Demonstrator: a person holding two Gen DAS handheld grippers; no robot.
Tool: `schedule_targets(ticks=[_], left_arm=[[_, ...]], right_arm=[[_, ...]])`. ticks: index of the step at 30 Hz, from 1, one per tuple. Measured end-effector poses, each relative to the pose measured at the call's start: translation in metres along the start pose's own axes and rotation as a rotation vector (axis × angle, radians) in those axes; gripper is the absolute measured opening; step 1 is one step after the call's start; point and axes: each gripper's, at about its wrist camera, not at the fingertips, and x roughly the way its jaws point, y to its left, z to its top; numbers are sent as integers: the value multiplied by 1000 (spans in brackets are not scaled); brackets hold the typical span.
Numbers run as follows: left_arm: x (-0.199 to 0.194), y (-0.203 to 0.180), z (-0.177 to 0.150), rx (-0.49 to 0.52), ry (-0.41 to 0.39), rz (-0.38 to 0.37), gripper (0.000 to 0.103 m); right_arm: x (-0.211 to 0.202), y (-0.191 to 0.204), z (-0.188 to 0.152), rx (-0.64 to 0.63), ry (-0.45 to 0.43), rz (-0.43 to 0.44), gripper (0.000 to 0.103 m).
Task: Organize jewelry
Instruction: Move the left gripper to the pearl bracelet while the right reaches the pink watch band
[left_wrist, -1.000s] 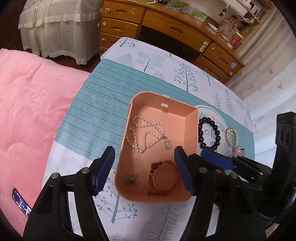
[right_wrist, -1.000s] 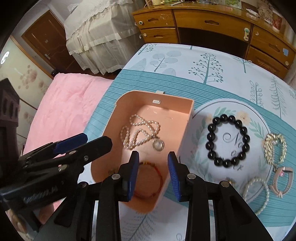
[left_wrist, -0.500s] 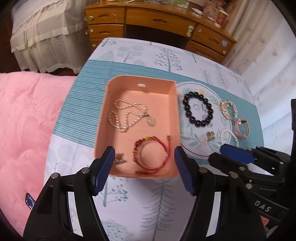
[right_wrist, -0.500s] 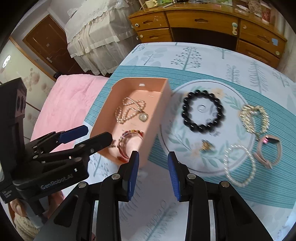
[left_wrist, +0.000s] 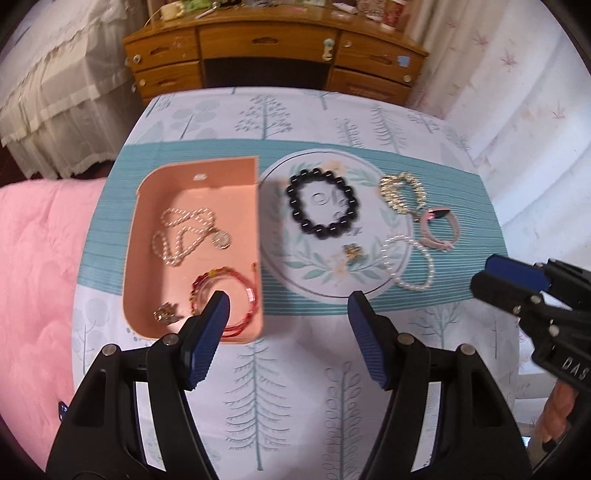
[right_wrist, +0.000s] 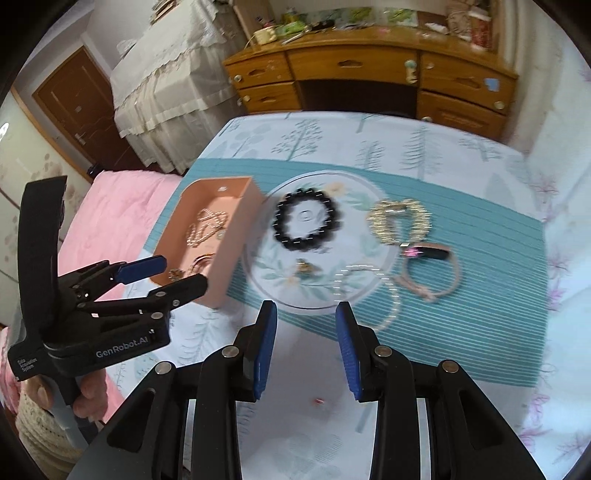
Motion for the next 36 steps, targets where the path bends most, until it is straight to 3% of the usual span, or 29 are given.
schedule_targets(ticks=[9,17,23,34,36], left_arm=[[-25,-41,22,53,-47,-17,64],[-20,-80,49,122,-28,-25,64],[29,-102,56,166,69,-29,64],[113,-121,57,272,202,-51,59],[121,-125,57,293,215,-54,56]], right_arm=[[-52,-47,0,32,-65,-79,34],[-80,-84,28,77,-100,-129,34],[-37,-121,46,149,-12,-146,33],[77,-166,43,244,160,-125,32],[94,-167,42,245,180,-126,25]])
